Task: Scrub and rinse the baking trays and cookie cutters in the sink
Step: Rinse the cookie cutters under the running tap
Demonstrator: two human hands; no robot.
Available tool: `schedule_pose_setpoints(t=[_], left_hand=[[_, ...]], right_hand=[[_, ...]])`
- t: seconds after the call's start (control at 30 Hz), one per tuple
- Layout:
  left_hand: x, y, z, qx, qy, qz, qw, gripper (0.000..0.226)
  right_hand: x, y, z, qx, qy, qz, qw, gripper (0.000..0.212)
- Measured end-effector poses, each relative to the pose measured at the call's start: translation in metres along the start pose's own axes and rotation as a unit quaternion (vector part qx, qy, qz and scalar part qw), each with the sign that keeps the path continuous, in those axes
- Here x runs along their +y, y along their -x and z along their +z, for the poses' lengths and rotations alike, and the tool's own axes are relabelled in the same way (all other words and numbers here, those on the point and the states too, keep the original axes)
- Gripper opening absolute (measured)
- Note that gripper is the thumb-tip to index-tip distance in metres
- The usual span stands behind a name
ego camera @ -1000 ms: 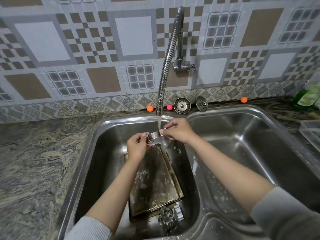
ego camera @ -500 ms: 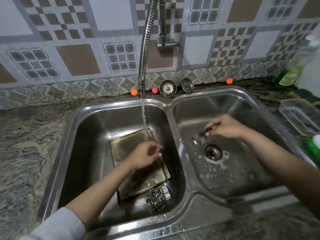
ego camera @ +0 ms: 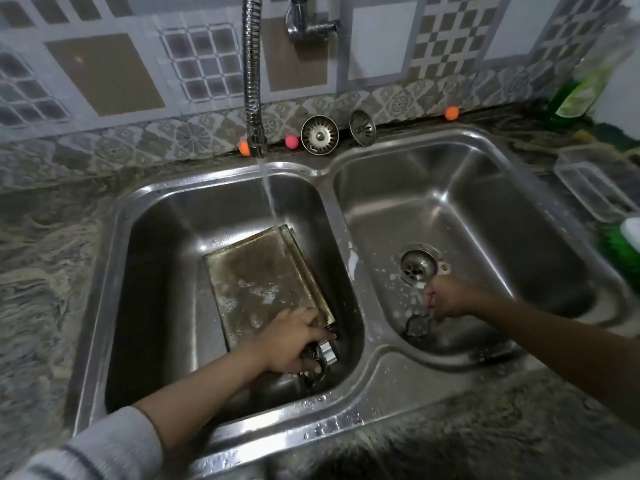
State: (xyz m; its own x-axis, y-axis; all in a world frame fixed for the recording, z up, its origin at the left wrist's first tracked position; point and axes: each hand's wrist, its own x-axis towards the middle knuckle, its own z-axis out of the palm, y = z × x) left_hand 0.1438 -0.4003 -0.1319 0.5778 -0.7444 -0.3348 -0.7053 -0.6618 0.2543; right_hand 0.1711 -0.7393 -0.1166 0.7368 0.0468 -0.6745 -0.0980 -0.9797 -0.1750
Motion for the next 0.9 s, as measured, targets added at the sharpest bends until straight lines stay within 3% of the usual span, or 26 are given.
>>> schedule_pose_setpoints(t=[0.23, 0.3, 0.5, 0.6, 0.7, 0.8, 0.9], left_hand=[[0.015, -0.009, 0.006, 0.083, -0.064, 0.032, 0.994, 0.02], [0.016, -0.01, 0.008, 0.098, -0.072, 0.04, 0.992, 0.017], [0.007, -0.007, 0.002, 0.145, 0.15, 0.025, 0.978, 0.018], [0.001, -0.002, -0.016, 0.203, 0.295, -0.03, 0.933, 0.006], [-0.009, -0.003, -0.044, 0.281, 0.428, -0.112, 0.852, 0.01], [-0.023, -0.007, -0.072, 0.341, 0.479, -0.152, 0.794, 0.01], [-0.031, -0.012, -0.098, 0.382, 0.537, -0.173, 0.732, 0.007]], right_hand=[[-0.002, -0.009, 0.008, -0.026, 0.043, -0.022, 0.998, 0.025], [-0.002, -0.01, 0.007, -0.02, 0.019, -0.02, 0.999, 0.024], [-0.019, -0.004, -0.018, 0.069, -0.053, -0.064, 0.994, 0.026], [-0.044, 0.006, -0.04, 0.164, -0.131, -0.074, 0.975, 0.023], [-0.082, 0.023, -0.063, 0.254, -0.242, -0.121, 0.929, 0.024], [-0.129, 0.036, -0.079, 0.268, -0.348, -0.197, 0.877, 0.023], [-0.167, 0.026, -0.085, 0.24, -0.352, -0.238, 0.873, 0.027]])
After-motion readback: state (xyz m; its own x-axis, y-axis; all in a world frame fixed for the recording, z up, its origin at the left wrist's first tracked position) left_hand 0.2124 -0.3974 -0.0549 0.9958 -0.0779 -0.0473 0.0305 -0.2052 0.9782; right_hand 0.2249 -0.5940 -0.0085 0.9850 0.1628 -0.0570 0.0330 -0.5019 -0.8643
